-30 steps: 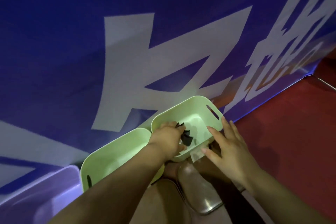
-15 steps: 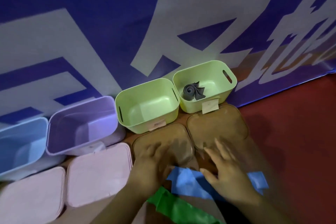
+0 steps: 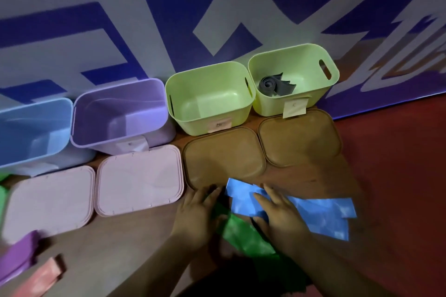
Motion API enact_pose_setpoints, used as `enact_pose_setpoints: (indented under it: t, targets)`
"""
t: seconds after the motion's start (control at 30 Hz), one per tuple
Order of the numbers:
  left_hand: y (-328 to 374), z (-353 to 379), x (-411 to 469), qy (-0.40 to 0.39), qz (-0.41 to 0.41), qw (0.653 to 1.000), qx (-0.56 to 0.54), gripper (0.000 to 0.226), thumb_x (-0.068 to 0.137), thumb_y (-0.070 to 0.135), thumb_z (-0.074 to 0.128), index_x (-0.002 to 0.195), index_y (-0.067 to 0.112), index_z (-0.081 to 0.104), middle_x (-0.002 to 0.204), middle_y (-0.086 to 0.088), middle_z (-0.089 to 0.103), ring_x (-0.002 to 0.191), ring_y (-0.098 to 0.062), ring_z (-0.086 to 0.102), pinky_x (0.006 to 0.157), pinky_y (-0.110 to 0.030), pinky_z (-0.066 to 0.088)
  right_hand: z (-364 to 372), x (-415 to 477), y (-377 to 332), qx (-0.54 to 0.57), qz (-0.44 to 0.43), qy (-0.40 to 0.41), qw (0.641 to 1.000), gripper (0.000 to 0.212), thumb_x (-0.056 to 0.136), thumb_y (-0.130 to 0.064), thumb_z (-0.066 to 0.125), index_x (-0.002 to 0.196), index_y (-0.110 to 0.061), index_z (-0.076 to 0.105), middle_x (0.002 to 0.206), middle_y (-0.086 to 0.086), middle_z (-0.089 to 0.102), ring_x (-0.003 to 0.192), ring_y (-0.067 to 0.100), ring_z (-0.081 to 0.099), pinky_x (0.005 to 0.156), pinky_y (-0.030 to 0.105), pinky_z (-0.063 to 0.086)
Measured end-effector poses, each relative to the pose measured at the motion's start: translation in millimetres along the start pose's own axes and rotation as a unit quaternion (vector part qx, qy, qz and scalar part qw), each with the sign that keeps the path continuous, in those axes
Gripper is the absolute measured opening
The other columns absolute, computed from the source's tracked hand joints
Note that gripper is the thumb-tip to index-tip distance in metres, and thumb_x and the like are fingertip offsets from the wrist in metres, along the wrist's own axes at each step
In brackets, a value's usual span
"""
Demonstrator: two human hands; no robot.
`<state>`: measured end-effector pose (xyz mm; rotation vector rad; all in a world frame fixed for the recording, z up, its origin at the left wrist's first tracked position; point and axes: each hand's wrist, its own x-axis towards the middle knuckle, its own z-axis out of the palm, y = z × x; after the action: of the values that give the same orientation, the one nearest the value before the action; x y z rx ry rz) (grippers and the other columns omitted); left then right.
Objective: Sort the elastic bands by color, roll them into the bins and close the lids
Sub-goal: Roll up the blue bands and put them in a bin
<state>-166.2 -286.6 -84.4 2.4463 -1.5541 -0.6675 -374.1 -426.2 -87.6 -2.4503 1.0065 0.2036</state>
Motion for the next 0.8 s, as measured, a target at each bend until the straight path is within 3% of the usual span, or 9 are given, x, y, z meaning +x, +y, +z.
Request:
enact_pose_setpoints:
  t: [0.13, 0.27, 0.4, 0.53, 0.67, 0.8]
  targets:
    - [8.7, 3.7, 15.1, 0.024, -0.016, 1.0, 0.007, 0.067, 0.084, 0.063, 0.05, 0.146, 0.036, 0.041, 0.137, 0.007, 0.052, 0.118, -0.024, 0.049, 0.101, -0.037, 0.042, 0.3, 11.8, 1.1, -0.007, 0.002, 0.003, 1.0, 0.057, 0.073, -0.044, 0.067, 0.126, -0.024, 0.064, 0.135, 0.012, 0.06, 0.118, 0.029, 0.062, 0.093, 0.039, 0.052]
    - [16.4, 9.6, 33.4, 0.021, -0.045, 0.998, -0.037, 0.065, 0.081, 0.055, 0.06, 0.14, 0.031, 0.052, 0.132, 0.004, 0.056, 0.117, -0.025, 0.051, 0.098, -0.039, 0.044, 0.8, 16.1, 7.5, 0.012, -0.021, 0.043, 0.999, 0.056, 0.069, -0.032, 0.082, 0.122, -0.019, 0.068, 0.129, 0.012, 0.064, 0.112, 0.031, 0.065, 0.092, 0.038, 0.054]
    - [25.1, 13.4, 44.1, 0.043, -0.056, 0.996, -0.051, 0.055, 0.078, 0.058, 0.052, 0.122, 0.029, 0.067, 0.119, 0.006, 0.065, 0.109, -0.026, 0.058, 0.085, -0.042, 0.05, -2.7, 19.3, 15.8, -0.003, -0.035, 0.035, 0.999, 0.054, 0.072, -0.034, 0.077, 0.124, -0.024, 0.066, 0.13, 0.008, 0.064, 0.113, 0.029, 0.064, 0.094, 0.037, 0.052]
    - [32.0, 15.0, 48.7, 0.07, -0.038, 0.996, -0.039, 0.041, 0.081, 0.051, 0.054, 0.111, 0.029, 0.07, 0.11, 0.005, 0.07, 0.096, -0.027, 0.061, 0.075, -0.039, 0.05, -8.0, 23.4, 18.8, -0.018, -0.033, 0.017, 0.999, 0.051, 0.08, -0.042, 0.058, 0.129, -0.028, 0.061, 0.133, 0.002, 0.063, 0.118, 0.028, 0.06, 0.099, 0.038, 0.049]
    - [34.2, 16.9, 53.7, 0.061, -0.037, 0.996, -0.049, 0.033, 0.082, 0.037, 0.058, 0.11, 0.025, 0.068, 0.102, -0.001, 0.072, 0.087, -0.031, 0.063, 0.075, -0.041, 0.052, -8.3, 22.1, 20.2, -0.007, -0.041, 0.028, 0.999, 0.049, 0.079, -0.04, 0.062, 0.127, -0.028, 0.063, 0.129, 0.001, 0.065, 0.116, 0.025, 0.061, 0.1, 0.036, 0.048]
    - [39.6, 3.0, 49.6, 0.108, 0.005, 0.987, -0.115, 0.026, 0.087, 0.033, 0.053, 0.105, 0.023, 0.07, 0.093, -0.005, 0.072, 0.08, -0.03, 0.066, 0.07, -0.04, 0.055, -14.2, 19.3, 20.4, 0.046, -0.05, 0.077, 0.995, 0.049, 0.08, -0.031, 0.071, 0.127, -0.022, 0.062, 0.12, -0.002, 0.068, 0.109, 0.021, 0.062, 0.098, 0.032, 0.046]
